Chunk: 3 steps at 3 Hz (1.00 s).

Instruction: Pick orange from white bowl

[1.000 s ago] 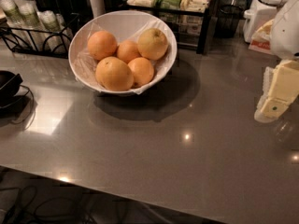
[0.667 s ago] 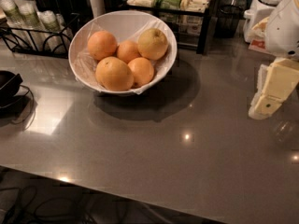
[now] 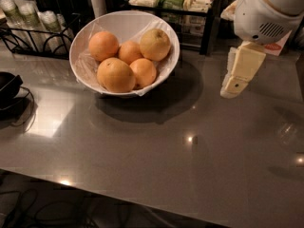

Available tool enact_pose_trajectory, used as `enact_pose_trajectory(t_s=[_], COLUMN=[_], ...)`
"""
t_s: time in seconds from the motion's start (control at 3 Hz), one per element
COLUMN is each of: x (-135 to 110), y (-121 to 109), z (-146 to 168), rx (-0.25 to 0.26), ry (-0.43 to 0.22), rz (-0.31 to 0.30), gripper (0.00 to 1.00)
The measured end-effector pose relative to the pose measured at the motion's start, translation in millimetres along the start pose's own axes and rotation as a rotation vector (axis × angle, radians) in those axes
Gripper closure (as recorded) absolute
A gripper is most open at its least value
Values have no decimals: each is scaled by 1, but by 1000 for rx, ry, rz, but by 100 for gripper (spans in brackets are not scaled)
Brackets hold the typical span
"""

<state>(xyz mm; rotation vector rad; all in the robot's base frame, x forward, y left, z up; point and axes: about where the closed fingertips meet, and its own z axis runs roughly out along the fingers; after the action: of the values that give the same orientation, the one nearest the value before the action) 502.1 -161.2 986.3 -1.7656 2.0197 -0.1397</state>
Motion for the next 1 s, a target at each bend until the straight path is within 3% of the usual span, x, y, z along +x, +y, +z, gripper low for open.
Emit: enact_pose_trajectory(t_s=[0.33,0.67,1.0], x=[0,-13,-37], y=[0,-6,-16], z=[0,8,34], rx=[0,2,-80], ry=[0,-90,-218], rz=[0,107,280], gripper=[0,0,0])
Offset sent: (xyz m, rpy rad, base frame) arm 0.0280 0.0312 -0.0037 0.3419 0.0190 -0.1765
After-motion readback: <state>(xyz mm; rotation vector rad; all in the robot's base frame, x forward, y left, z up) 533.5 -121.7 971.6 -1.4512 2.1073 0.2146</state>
